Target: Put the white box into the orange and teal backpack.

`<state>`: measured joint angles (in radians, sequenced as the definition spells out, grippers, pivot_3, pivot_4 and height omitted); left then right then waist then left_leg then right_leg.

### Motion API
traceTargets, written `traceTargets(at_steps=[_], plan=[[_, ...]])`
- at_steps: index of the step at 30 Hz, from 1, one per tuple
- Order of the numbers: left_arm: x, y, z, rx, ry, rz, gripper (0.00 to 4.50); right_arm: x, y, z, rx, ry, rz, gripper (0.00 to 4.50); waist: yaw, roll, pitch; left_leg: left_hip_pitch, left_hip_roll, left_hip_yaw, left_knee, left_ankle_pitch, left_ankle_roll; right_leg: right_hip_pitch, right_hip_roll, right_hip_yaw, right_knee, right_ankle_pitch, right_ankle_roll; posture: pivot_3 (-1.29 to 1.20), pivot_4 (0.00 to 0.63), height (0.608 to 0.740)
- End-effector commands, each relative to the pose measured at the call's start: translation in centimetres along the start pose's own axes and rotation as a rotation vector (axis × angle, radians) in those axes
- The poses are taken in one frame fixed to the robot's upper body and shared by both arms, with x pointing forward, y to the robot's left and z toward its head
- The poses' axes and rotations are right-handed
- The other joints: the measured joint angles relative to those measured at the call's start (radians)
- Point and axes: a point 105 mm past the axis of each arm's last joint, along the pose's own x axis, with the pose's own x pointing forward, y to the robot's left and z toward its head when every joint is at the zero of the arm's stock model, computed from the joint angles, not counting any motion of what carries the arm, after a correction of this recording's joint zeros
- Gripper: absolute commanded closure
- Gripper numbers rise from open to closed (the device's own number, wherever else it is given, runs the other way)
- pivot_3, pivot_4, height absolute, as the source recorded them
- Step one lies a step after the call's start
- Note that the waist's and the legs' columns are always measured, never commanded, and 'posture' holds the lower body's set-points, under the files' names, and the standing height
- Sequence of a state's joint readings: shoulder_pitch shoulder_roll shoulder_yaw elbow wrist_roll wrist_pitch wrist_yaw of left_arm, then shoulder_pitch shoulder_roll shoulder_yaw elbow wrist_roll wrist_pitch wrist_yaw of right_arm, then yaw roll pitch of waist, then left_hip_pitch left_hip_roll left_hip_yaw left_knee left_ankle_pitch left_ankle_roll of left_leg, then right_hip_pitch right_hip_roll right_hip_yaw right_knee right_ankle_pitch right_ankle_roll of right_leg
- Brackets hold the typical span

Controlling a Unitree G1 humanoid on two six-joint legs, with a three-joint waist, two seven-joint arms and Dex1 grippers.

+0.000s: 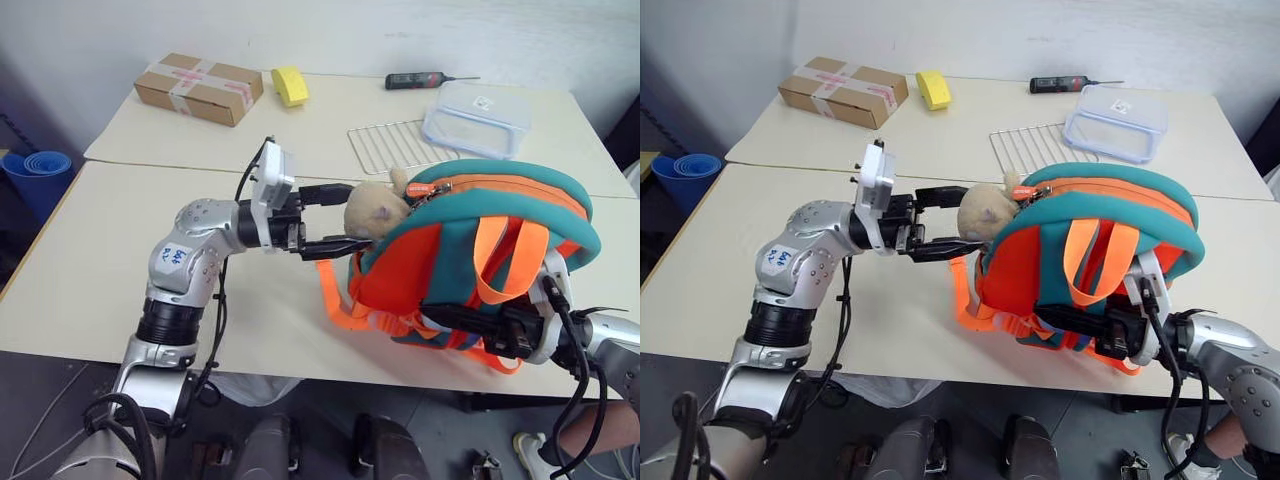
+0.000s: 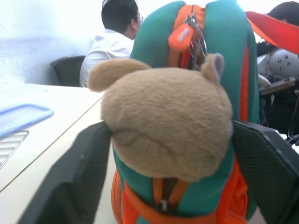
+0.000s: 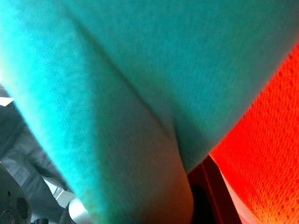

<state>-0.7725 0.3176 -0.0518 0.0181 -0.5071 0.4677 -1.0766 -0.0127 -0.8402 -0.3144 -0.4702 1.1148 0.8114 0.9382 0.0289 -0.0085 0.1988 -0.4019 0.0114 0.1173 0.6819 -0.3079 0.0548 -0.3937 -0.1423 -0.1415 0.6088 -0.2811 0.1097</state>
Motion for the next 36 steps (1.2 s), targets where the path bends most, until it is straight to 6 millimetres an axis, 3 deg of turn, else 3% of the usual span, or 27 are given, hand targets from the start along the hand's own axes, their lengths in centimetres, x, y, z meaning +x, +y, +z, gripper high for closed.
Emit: traceTargets(at_steps=[1, 5, 8, 11, 14, 19, 21, 26, 31, 32, 36], plan=[[1.2, -0.7, 1.2, 0.020, -0.060, -0.036, 1.65, 0.2, 0.4, 0.2, -0.019, -0.014, 0.019, 4.50, 0.000, 0.000, 0.000, 0.000, 0.000, 0.000, 0.000, 0.000, 0.000, 0.000, 0.000, 0.000, 0.000, 0.000, 0.000, 0.00, 0.150, 0.740], [-0.4, 0.5, 1.1, 0.021, -0.037, 0.041, 2.72, 0.1, 0.4, 0.1, -0.018, -0.036, -0.001, 4.50, -0.002, 0.000, 0.000, 0.000, 0.000, 0.000, 0.000, 0.000, 0.000, 0.000, 0.000, 0.000, 0.000, 0.000, 0.000, 0.00, 0.150, 0.740], [-3.0, 2.2, 0.4, 0.053, 0.052, 0.147, 3.61, 0.0, 0.4, 0.0, -0.017, -0.057, -0.023, 4.50, -0.005, 0.000, 0.000, 0.000, 0.000, 0.000, 0.000, 0.000, 0.000, 0.000, 0.001, 0.000, 0.000, 0.000, 0.000, 0.00, 0.150, 0.740], [-6.1, 4.5, -0.3, 0.071, 0.150, 0.295, 4.09, -0.2, 0.3, -0.1, -0.017, -0.092, -0.056, 4.50, -0.005, 0.000, 0.000, 0.001, 0.001, 0.000, 0.000, 0.000, -0.001, 0.000, 0.001, 0.000, 0.001, 0.000, 0.000, 0.00, 0.150, 0.740], [-9.0, 5.2, -1.7, 0.107, 0.317, 0.367, 4.09, -0.4, 0.3, -0.4, -0.014, -0.124, -0.091, 4.50, -0.004, 0.000, 0.000, 0.001, 0.001, 0.000, 0.000, 0.000, -0.001, -0.001, 0.001, 0.000, 0.001, 0.000, 0.000, 0.00, 0.150, 0.740], [-10.5, 3.0, -3.3, 0.119, 0.464, 0.279, 4.09, -1.2, 0.3, -0.6, -0.011, -0.154, -0.150, 4.50, -0.005, 0.001, 0.000, 0.000, 0.001, 0.001, 0.000, -0.001, -0.001, -0.001, 0.000, 0.001, 0.001, 0.000, 0.000, 0.00, 0.150, 0.740], [-10.6, 2.4, -4.3, 0.112, 0.498, 0.254, 4.09, -1.3, 0.3, -0.9, -0.005, -0.157, -0.167, 4.50, -0.002, 0.001, 0.000, 0.000, 0.001, 0.000, 0.000, -0.001, -0.001, -0.001, 0.000, 0.001, 0.001, 0.000, 0.000, 0.00, 0.150, 0.740], [-8.8, 1.2, -8.9, 0.132, 0.521, 0.244, 4.09, -1.5, -1.4, -2.9, -0.051, -0.137, -0.290, 4.50, -0.002, 0.001, -0.001, 0.001, 0.001, 0.001, 0.000, -0.001, -0.001, -0.001, -0.004, 0.002, 0.001, 0.000, 0.000, 0.00, 0.150, 0.740], [-8.9, -0.3, -8.5, 0.070, 0.418, 0.254, 4.09, -2.8, -3.0, -2.8, -0.183, -0.118, -0.429, 4.50, -0.009, 0.001, -0.001, 0.001, 0.002, 0.003, 0.000, -0.002, -0.002, -0.002, -0.004, 0.003, 0.002, 0.000, 0.000, 0.00, 0.150, 0.740], [-9.2, -0.5, -8.2, 0.041, 0.400, 0.263, 3.80, -2.9, -3.0, -2.8, -0.203, -0.099, -0.422, 4.50, -0.009, 0.001, -0.001, 0.001, 0.002, 0.003, 0.000, -0.002, -0.002, -0.002, -0.003, 0.003, 0.002, 0.000, 0.000, 0.00, 0.150, 0.740], [-11.0, -2.5, -7.2, -0.039, 0.383, 0.222, 2.55, -3.8, -0.8, -4.4, -0.337, 0.144, -0.277, 3.15, -0.006, 0.003, -0.001, 0.001, 0.002, 0.003, 0.000, -0.002, -0.001, -0.003, -0.004, 0.004, 0.002, 0.000, -0.001, 0.00, 0.150, 0.740]])
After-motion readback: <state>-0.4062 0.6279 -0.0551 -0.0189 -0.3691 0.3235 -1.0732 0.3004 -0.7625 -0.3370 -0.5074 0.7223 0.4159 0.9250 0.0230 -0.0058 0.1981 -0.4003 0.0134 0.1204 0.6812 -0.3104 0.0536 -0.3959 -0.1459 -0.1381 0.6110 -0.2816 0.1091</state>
